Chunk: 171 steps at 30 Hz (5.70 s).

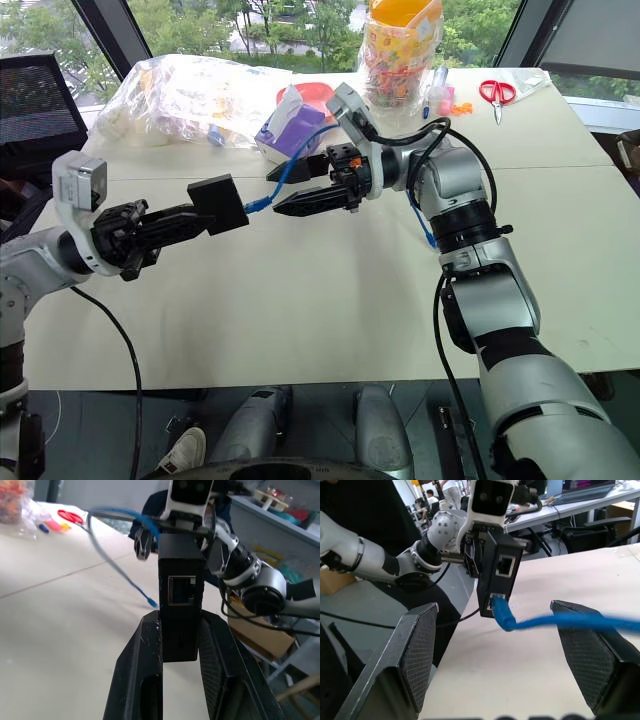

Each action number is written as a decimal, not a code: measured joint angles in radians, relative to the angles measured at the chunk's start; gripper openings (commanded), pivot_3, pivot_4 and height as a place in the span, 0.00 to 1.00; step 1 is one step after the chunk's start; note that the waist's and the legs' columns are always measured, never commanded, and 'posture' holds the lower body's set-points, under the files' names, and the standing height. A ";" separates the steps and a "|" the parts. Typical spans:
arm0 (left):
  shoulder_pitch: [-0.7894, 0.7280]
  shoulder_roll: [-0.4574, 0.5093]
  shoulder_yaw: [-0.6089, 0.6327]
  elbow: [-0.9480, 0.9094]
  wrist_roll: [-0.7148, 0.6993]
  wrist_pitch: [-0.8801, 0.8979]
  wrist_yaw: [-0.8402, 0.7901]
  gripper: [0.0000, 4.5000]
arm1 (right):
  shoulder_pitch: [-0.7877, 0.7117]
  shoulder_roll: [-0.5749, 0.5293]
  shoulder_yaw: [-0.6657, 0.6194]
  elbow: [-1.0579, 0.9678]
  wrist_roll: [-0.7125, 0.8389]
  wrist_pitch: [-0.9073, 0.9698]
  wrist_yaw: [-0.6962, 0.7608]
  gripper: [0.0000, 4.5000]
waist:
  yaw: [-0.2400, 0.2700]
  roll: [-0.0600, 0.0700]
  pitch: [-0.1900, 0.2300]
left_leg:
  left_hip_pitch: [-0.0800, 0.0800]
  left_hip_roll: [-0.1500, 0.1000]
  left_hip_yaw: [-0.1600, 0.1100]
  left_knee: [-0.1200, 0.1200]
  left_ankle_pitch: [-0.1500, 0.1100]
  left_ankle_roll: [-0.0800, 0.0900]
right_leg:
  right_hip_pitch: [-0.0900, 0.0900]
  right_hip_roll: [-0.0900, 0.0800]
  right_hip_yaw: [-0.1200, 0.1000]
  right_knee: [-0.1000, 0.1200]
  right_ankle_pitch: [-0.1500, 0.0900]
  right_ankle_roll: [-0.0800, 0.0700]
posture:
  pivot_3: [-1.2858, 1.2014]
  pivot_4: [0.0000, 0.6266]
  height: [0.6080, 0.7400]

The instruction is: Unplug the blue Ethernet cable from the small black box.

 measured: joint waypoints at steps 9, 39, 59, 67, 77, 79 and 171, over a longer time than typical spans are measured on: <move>-0.012 -0.016 0.001 -0.001 -0.016 0.002 0.019 0.09 | 0.039 0.004 0.037 -0.026 -0.035 0.001 0.006 0.83 | -0.002 0.000 0.000 | 0.000 0.000 0.000 -0.001 0.000 0.000 | -0.001 0.000 0.000 0.000 0.000 0.000 | 0.52 0.24 1.00; 0.017 -0.034 -0.020 -0.045 -0.033 -0.001 0.043 0.09 | 0.042 0.065 0.034 -0.033 -0.032 0.087 -0.021 0.01 | -0.001 0.000 0.000 | 0.000 0.000 0.000 -0.001 0.000 0.000 | -0.001 0.000 0.000 0.000 0.000 0.000 | 0.52 0.24 1.00; 0.029 -0.031 -0.037 -0.054 -0.033 -0.004 0.029 0.09 | 0.042 0.060 0.024 -0.040 -0.033 0.090 -0.024 0.48 | 0.000 0.000 0.000 | 0.000 0.000 0.000 -0.001 0.000 0.000 | -0.001 0.000 0.000 0.000 0.000 0.000 | 0.52 0.24 1.00; 0.028 -0.032 -0.037 -0.054 -0.033 -0.004 0.039 0.09 | 0.042 0.059 0.026 -0.062 -0.033 0.090 -0.019 0.48 | -0.001 0.000 0.000 | 0.000 0.000 0.000 -0.001 0.000 0.000 | -0.001 0.000 0.000 0.000 0.000 0.000 | 0.52 0.24 1.00; 0.028 -0.046 -0.037 -0.054 -0.034 -0.005 0.052 0.09 | 0.042 0.059 0.037 -0.073 -0.041 0.079 -0.018 0.48 | -0.001 0.000 0.000 | 0.000 0.000 0.000 -0.001 0.000 0.000 | -0.001 0.000 0.000 0.000 0.000 0.000 | 0.52 0.24 1.00; 0.026 -0.051 -0.037 -0.054 -0.034 -0.006 0.055 0.09 | 0.043 0.059 0.041 -0.073 -0.050 0.077 -0.017 0.48 | 0.000 0.000 0.000 | 0.000 0.000 0.000 -0.001 0.000 0.000 | -0.001 0.000 0.000 0.000 0.000 0.000 | 0.52 0.24 1.00; -0.188 -0.602 -0.369 0.848 0.904 -1.120 0.320 1.00 | 0.095 -0.012 -0.236 0.736 -0.466 -0.548 -0.814 1.00 | -0.001 0.000 -0.001 | 0.006 -0.001 0.002 0.002 0.000 0.001 | 0.010 0.000 0.001 -0.003 0.004 0.005 | 0.52 0.24 1.00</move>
